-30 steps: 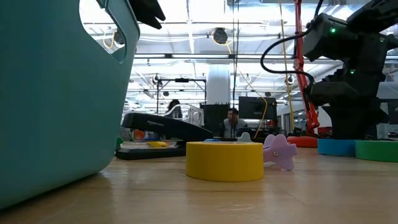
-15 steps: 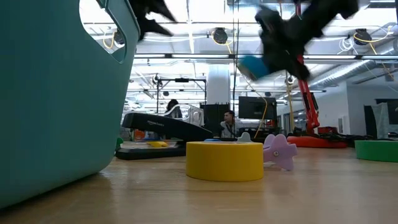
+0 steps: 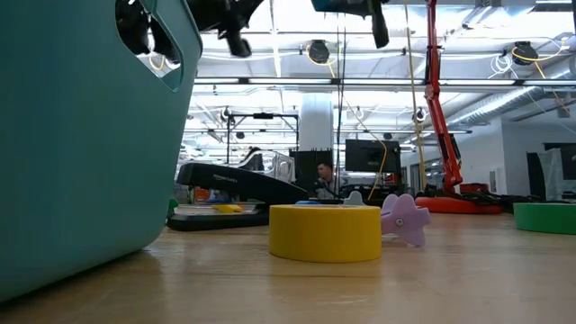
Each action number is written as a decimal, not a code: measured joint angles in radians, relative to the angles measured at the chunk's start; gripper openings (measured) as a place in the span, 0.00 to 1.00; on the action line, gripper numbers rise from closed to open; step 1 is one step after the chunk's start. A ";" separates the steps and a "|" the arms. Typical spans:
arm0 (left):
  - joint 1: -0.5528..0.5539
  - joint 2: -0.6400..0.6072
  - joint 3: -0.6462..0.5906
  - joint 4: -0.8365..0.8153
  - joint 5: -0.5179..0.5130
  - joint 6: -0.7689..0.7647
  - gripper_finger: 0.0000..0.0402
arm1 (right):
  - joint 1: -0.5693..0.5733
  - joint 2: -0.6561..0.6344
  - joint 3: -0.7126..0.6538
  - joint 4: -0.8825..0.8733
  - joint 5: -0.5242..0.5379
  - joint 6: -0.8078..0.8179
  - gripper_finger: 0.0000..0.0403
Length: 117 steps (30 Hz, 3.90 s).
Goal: Pick and place Stapler, Stapler remover, tape
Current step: Put the blue tape into the transparent bin, then put the left small green stapler into the green bin
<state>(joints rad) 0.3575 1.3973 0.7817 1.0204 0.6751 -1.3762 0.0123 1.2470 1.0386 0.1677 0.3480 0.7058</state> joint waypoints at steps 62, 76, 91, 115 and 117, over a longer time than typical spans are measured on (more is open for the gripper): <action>0.131 -0.061 0.226 -0.816 0.005 0.386 0.08 | 0.051 0.016 -0.002 0.253 -0.063 -0.063 0.44; 0.287 0.077 0.452 -1.847 -0.597 1.027 0.08 | 0.075 0.010 -0.002 0.260 -0.056 -0.126 0.46; 0.346 0.368 0.534 -1.894 -0.628 1.027 0.08 | 0.108 0.010 -0.001 0.277 -0.033 -0.170 0.46; 0.343 0.256 0.533 -1.907 -0.527 1.015 0.29 | 0.140 0.010 -0.001 0.277 0.022 -0.196 0.46; 0.317 0.203 0.533 -1.904 -0.497 1.012 0.28 | 0.140 0.010 -0.001 0.277 0.020 -0.195 0.46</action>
<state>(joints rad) 0.6745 1.6006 1.3144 -0.8839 0.1779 -0.3639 0.1524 1.2572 1.0374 0.4446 0.3677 0.5104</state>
